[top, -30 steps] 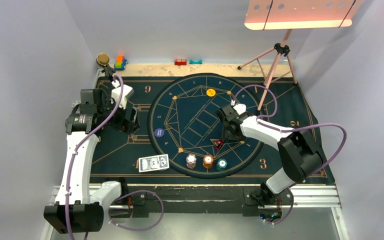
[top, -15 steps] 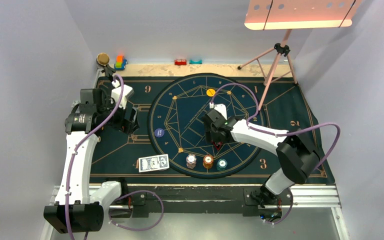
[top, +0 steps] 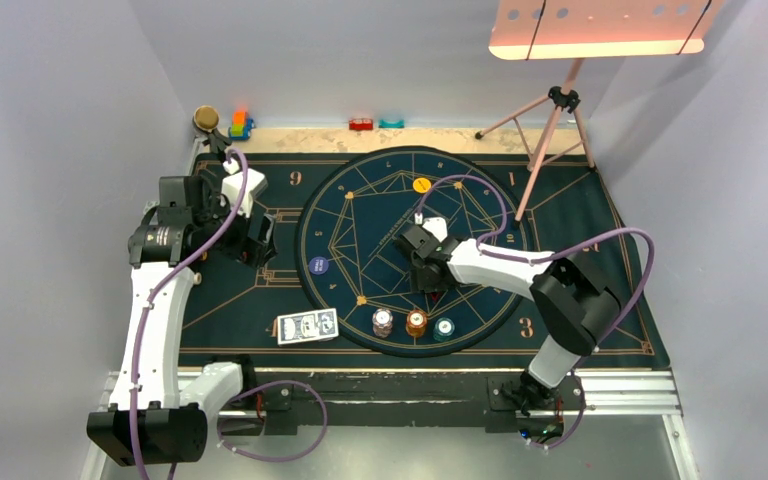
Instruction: Distribute texas hold em gaming equipment
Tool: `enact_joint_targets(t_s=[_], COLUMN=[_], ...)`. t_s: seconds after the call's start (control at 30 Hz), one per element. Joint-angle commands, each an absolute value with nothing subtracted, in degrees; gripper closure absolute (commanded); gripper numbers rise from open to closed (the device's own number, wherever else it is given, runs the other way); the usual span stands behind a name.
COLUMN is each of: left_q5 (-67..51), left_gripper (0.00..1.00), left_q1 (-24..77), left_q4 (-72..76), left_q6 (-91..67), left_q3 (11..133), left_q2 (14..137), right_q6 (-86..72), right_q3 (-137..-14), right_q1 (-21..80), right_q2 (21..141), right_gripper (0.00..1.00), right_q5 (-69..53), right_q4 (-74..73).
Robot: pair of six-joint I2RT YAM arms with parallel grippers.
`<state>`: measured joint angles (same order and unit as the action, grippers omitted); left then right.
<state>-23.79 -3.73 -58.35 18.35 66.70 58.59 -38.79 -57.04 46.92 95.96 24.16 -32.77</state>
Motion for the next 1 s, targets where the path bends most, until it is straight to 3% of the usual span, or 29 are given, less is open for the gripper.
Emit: enact_joint_targets(t_s=[0.0, 0.5, 0.77, 0.97], left_q5=[-23.3, -24.3, -26.0, -25.9], left_gripper=[0.0, 0.0, 0.0, 0.0], left_q1=[-4.0, -4.0, -4.0, -4.0], left_q4=[-58.7, -58.4, -58.5, -59.3], left_q6=[19.7, 20.6, 21.1, 21.1], left_q3=[69.5, 68.7, 66.7, 66.4], left_q2=[58.4, 59.0, 59.4, 59.3], right_q6=[-44.5, -44.0, -41.6, -35.0], right_q3=[-56.4, -49.7, -52.6, -60.4], right_q1=[42.7, 27.3, 26.7, 34.2], right_q2=[96.4, 86.9, 87.2, 80.6], right_gripper=[0.43, 0.48, 0.2, 0.12], right_q5=[28.1, 27.5, 26.3, 24.1], right_q4=[-36.3, -37.2, -37.6, -37.5])
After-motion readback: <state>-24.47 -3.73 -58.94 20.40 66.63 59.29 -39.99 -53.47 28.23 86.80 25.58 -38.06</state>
